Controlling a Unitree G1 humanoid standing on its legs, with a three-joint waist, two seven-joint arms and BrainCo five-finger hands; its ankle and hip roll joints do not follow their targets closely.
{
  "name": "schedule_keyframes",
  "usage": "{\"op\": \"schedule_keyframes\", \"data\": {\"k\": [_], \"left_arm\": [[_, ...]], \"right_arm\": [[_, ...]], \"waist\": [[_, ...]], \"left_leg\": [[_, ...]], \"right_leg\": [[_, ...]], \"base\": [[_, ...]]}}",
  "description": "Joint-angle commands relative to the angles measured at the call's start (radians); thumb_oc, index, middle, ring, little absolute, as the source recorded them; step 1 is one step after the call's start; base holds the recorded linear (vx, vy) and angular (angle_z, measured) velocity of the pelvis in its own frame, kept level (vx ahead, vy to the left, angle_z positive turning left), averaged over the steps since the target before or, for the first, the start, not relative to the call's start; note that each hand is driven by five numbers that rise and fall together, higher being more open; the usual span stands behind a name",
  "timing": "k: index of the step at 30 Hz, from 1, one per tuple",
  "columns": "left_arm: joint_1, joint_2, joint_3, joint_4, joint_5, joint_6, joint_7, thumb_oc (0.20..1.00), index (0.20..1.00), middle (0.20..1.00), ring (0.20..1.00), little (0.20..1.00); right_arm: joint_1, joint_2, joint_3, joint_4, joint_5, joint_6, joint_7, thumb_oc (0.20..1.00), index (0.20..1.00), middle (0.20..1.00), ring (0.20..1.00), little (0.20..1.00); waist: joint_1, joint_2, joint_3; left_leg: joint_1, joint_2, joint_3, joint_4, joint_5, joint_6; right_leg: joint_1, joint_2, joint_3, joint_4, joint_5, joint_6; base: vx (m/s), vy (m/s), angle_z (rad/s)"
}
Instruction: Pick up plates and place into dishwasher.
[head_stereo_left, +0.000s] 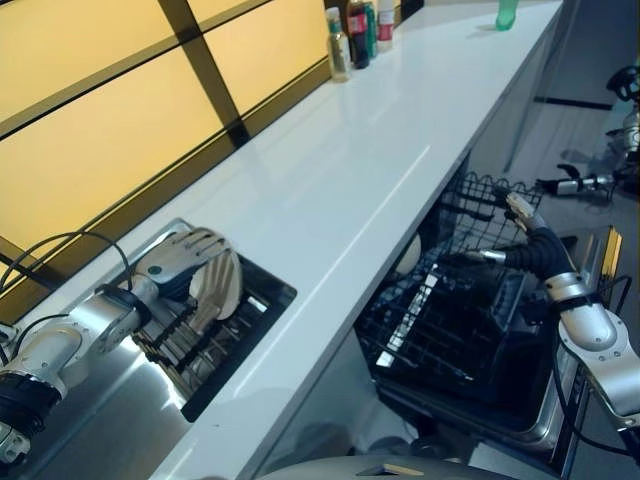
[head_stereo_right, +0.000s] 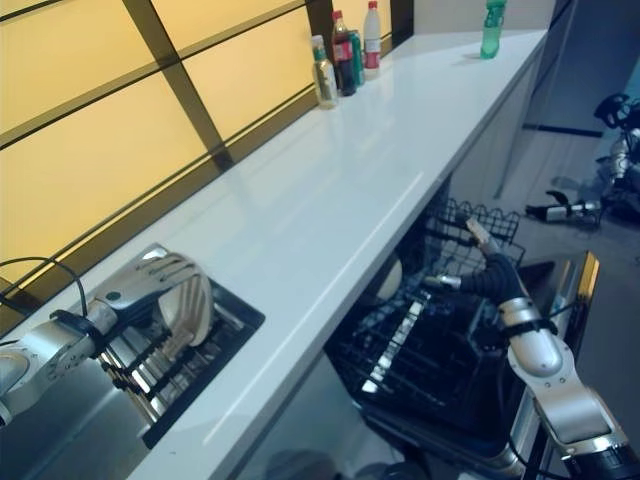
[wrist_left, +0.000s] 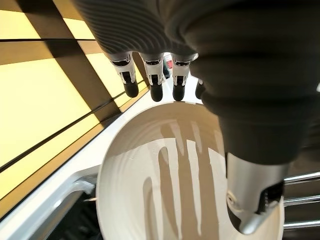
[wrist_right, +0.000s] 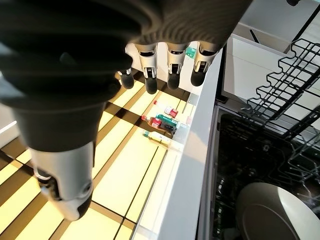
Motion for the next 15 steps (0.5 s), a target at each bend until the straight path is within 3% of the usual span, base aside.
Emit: {"op": "schedule_keyframes", "data": {"k": [1, 15], "left_arm": [[-0.048, 0.018, 0.007, 0.087, -0.015, 0.065, 0.038, 1.000, 1.000, 1.000, 1.000, 1.000], [-0.136, -0.091, -0.041, 0.246, 0.005, 0.194, 0.179, 1.000, 1.000, 1.000, 1.000, 1.000]], "right_arm": [[-0.084, -0.042, -0.024, -0.021, 0.022, -0.029, -0.002, 1.000, 1.000, 1.000, 1.000, 1.000], [-0.141, -0.073, -0.014, 0.000, 0.017, -0.038, 0.017, 1.000, 1.000, 1.000, 1.000, 1.000]], "waist": [[0.009, -0.042, -0.002], [-0.021, -0.034, 0.045]], "left_leg": [[-0.053, -0.048, 0.040, 0.010, -0.038, 0.057], [-0.094, -0.056, 0.076, 0.014, -0.028, 0.051]], "right_leg": [[-0.047, -0.063, 0.016, 0.154, -0.139, 0.067], [-0.103, -0.061, 0.061, 0.148, -0.116, 0.070]], "base": [[0.01, 0.085, -0.01], [0.01, 0.067, -0.08]]}}
